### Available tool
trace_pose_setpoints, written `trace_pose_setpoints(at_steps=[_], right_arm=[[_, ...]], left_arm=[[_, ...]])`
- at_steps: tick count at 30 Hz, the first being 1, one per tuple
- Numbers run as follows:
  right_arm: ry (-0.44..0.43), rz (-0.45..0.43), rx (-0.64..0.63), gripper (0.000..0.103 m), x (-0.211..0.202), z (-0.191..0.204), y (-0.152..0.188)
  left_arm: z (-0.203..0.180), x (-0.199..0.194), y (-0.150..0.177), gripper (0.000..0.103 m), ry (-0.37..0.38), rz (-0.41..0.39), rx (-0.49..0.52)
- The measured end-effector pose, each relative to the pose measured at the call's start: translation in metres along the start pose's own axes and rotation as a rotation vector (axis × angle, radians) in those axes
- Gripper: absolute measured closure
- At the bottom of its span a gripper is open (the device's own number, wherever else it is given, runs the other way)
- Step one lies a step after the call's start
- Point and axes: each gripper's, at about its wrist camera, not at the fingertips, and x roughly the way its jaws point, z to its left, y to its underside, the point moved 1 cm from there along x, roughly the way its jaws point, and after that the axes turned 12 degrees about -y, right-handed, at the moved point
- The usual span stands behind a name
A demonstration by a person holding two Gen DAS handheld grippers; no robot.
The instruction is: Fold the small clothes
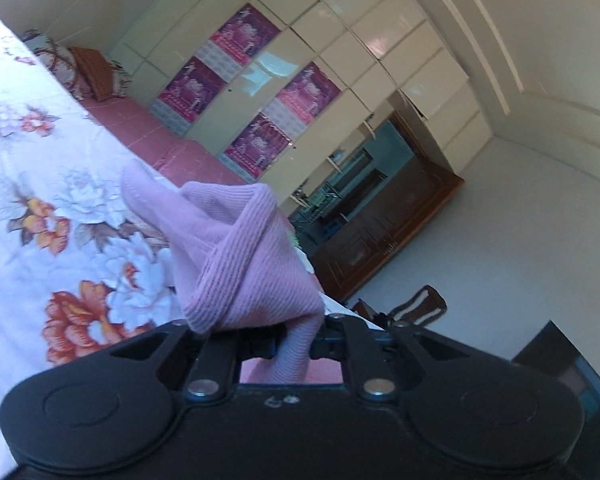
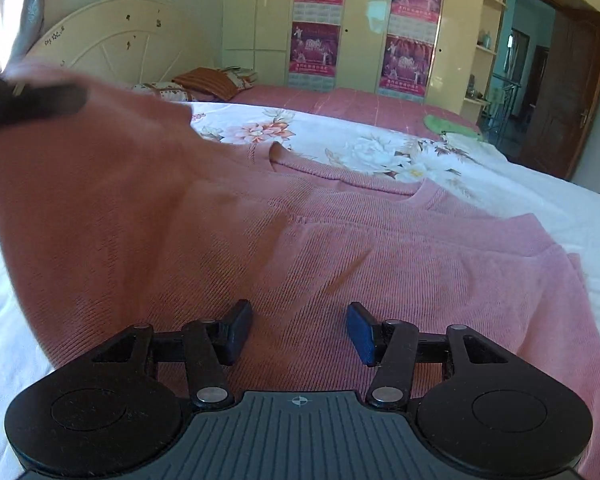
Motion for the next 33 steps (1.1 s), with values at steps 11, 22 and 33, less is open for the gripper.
trace_pose_setpoints(at_steps=[11, 22, 33], right_arm=[[0.02, -0.155, 0.434, 0.05, -0.095, -0.128, 0.015], [-0.076, -0.233, 0.732, 0.05, -0.148, -0.185, 0.05], [-0.184, -0.201, 0.758, 0.05, -0.166, -0.186, 0.036]], left_arm=[[-0.115, 0.075, 0.088, 0.092, 0.257, 0.26, 0.306], [-0.14, 0.085, 0.142, 0.067, 0.238, 0.394, 0.523], [-0.135, 0.063, 0.109, 0.062, 0.258, 0.354, 0.572]])
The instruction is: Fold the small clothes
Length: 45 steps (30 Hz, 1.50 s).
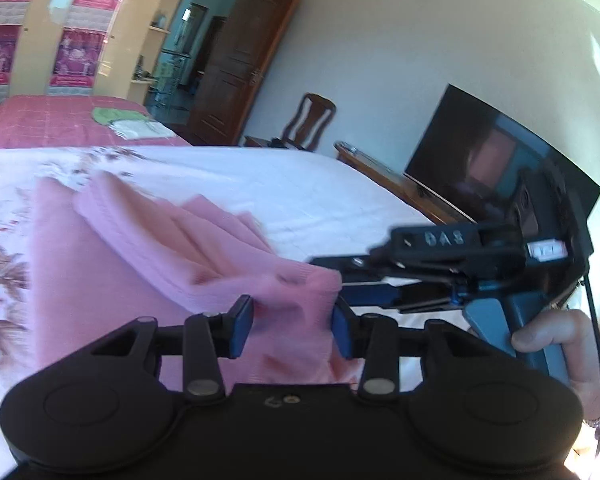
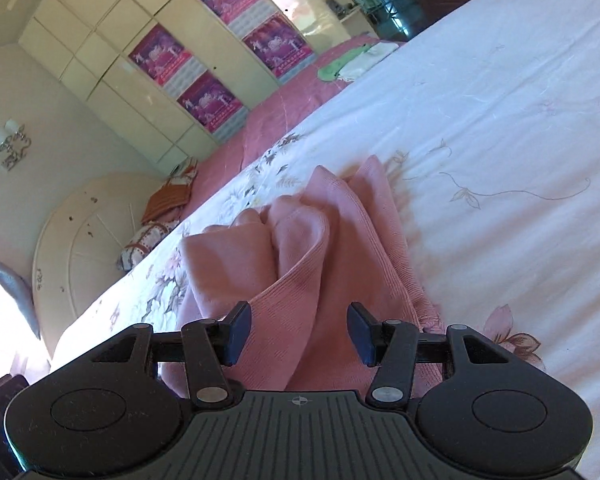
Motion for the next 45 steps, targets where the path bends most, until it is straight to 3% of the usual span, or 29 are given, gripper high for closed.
trace_pose_setpoints(at_steps=[3, 4, 6, 9, 11, 14, 18, 24, 28, 31, 33, 35, 37, 39, 45], right_arm=[[0.014, -0.002, -0.008, 0.048, -0.004, 0.0, 0.001], [0.021, -0.007, -0.014, 0.035, -0.003, 0.001, 0.003], [0.014, -0.019, -0.031, 0.025, -0.001, 0.006, 0.005], [0.001, 0.008, -0.065, 0.025, 0.009, 0.018, 0.006], [0.027, 0.047, -0.103, 0.025, 0.021, 0.022, 0.008], [0.085, 0.11, -0.156, 0.025, 0.038, 0.024, 0.016], [0.159, 0.101, -0.202, 0.025, 0.041, 0.02, 0.023], [0.129, 0.126, -0.159, 0.017, 0.037, 0.007, 0.024], [0.044, 0.143, -0.073, 0.017, 0.036, -0.004, 0.024], [0.073, 0.13, -0.094, 0.017, 0.037, -0.005, 0.025], [0.068, 0.115, -0.094, 0.018, 0.04, -0.008, 0.023], [0.054, 0.114, -0.097, 0.026, 0.046, -0.009, 0.02], [0.043, 0.116, -0.1, 0.047, 0.053, -0.011, 0.017], [0.041, 0.125, -0.101, 0.063, 0.06, -0.013, 0.015], [0.039, 0.103, -0.145, 0.074, 0.07, -0.009, 0.007]], left_arm=[[0.031, -0.013, -0.008, 0.057, -0.092, 0.011, -0.064], [0.043, -0.014, -0.013, 0.057, -0.142, 0.021, -0.091], [0.061, -0.012, -0.018, 0.057, -0.203, 0.019, -0.138], [0.076, -0.006, -0.022, 0.059, -0.225, 0.043, -0.196], [0.071, 0.002, -0.021, 0.059, -0.246, 0.089, -0.15], [0.057, 0.016, -0.017, 0.059, -0.239, 0.093, -0.079], [0.038, 0.04, -0.032, 0.059, -0.193, 0.082, -0.055], [0.013, 0.089, -0.053, 0.059, -0.12, 0.126, -0.03], [0.004, 0.098, -0.057, 0.059, 0.03, 0.137, -0.127], [0.007, 0.089, -0.056, 0.059, -0.008, 0.123, -0.131], [0.019, 0.076, -0.052, 0.059, -0.074, 0.111, -0.117], [0.034, 0.06, -0.046, 0.059, -0.159, 0.091, -0.106], [0.049, 0.046, -0.036, 0.058, -0.243, 0.083, -0.087], [0.061, 0.034, -0.027, 0.059, -0.274, 0.072, -0.088], [0.082, 0.006, -0.018, 0.057, -0.355, 0.026, -0.159]])
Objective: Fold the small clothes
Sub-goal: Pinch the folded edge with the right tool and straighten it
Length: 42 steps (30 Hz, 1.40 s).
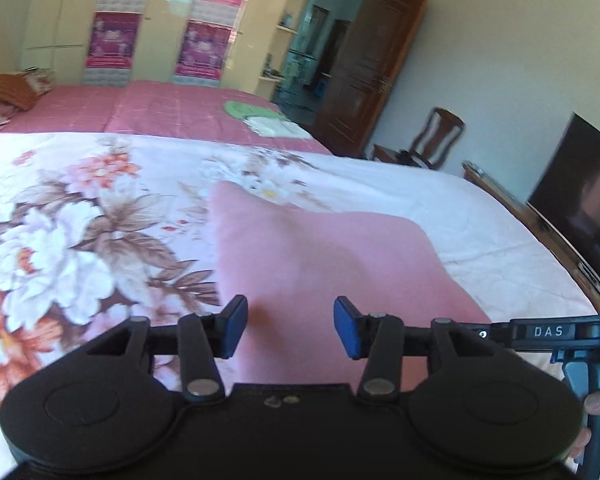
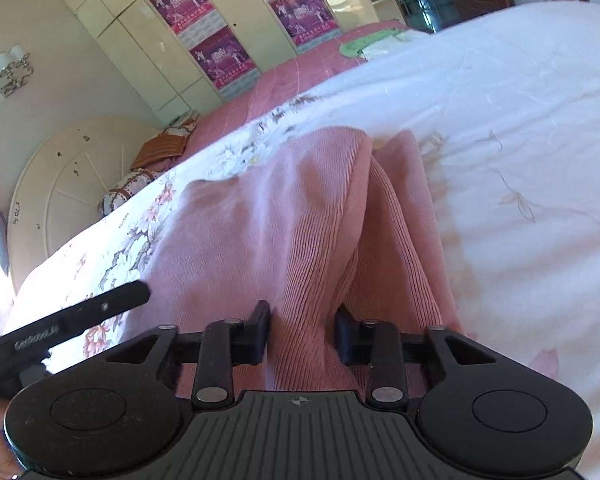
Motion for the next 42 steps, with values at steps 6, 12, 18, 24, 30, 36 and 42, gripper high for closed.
trace_pose_setpoints(at_steps=[6, 12, 18, 24, 30, 36, 42], right_arm=[[0.007, 0.026, -0.002, 0.092, 0.023, -0.006, -0.014], [0.094, -0.042, -0.196, 0.094, -0.002, 0.02, -0.028], [0.215, 0.04, -0.237, 0.094, 0.005, -0.004, -0.013], [0.199, 0.012, -0.177, 0.086, -0.014, -0.001, -0.007], [0.231, 0.068, -0.235, 0.05, -0.036, 0.014, 0.012], [0.273, 0.108, -0.215, 0.055, -0.034, 0.007, 0.032], [0.295, 0.137, -0.267, 0.078, -0.033, 0.019, 0.037]], left_arm=[[0.002, 0.017, 0.002, 0.057, -0.003, 0.055, -0.032], [-0.009, 0.016, 0.001, 0.057, 0.013, 0.027, -0.042], [-0.031, 0.016, 0.01, 0.055, 0.024, 0.024, 0.049], [-0.026, 0.01, 0.013, 0.055, 0.024, 0.036, 0.058], [-0.023, -0.004, 0.022, 0.052, 0.034, 0.05, 0.064], [-0.026, -0.006, 0.031, 0.051, 0.024, 0.064, 0.07], [-0.026, -0.007, 0.032, 0.051, 0.02, 0.071, 0.069]])
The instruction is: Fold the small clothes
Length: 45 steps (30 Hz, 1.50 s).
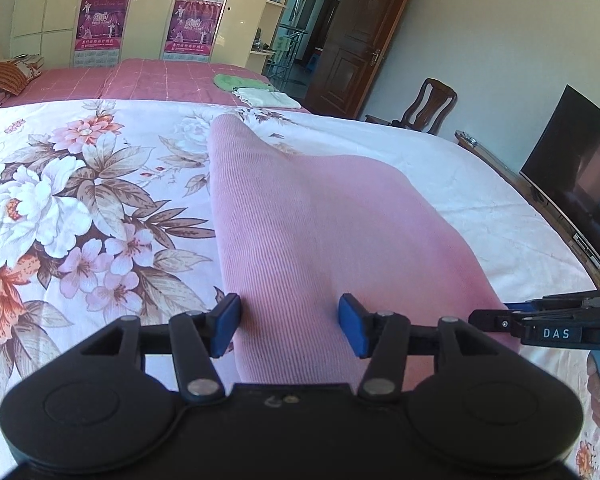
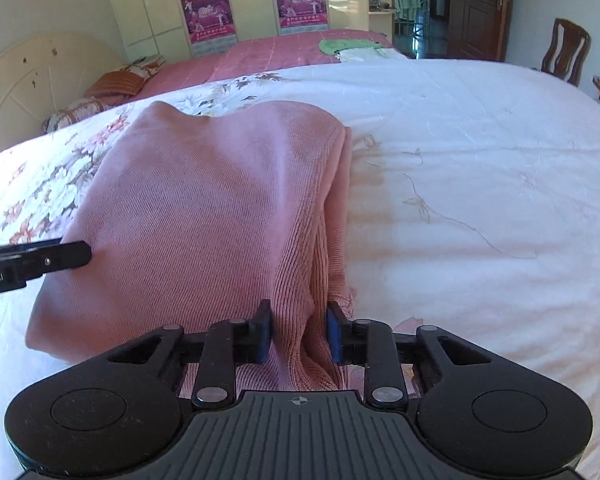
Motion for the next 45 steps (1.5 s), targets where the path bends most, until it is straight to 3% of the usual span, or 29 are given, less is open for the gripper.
trace_pose_setpoints(at_steps=[6, 13, 15, 16, 18, 22, 26, 38, 45], right_arm=[[0.032, 0.012, 0.023, 0.082, 0.007, -0.009, 0.004], [0.02, -0.063, 0.008, 0.079, -0.007, -0.003, -0.014], [0.023, -0.084, 0.003, 0.071, -0.007, -0.001, -0.023], [0.023, -0.097, 0.001, 0.057, -0.006, 0.0, -0.029], [0.027, -0.118, -0.008, 0.05, -0.003, 0.003, -0.038], [-0.037, -0.155, 0.025, 0.05, 0.009, 0.008, -0.058], [-0.196, -0.158, 0.151, 0.05, 0.03, 0.006, -0.076], [-0.251, -0.124, 0.219, 0.05, 0.074, -0.003, -0.093], [-0.204, -0.148, 0.169, 0.05, 0.07, -0.011, -0.102]], left_arm=[[0.001, 0.002, 0.002, 0.049, 0.004, 0.007, -0.001], [0.007, 0.001, -0.005, 0.047, 0.017, 0.015, -0.03], [0.006, -0.001, -0.014, 0.047, 0.017, -0.009, -0.035], [0.005, -0.001, -0.019, 0.046, 0.02, -0.017, -0.033], [0.002, 0.003, -0.029, 0.043, 0.026, -0.017, -0.033], [-0.002, 0.022, -0.047, 0.041, 0.043, 0.028, -0.072], [0.001, 0.035, -0.053, 0.039, 0.027, 0.034, -0.118], [0.015, 0.052, -0.062, 0.039, -0.009, 0.057, -0.133], [0.015, 0.07, -0.072, 0.036, -0.018, 0.066, -0.115]])
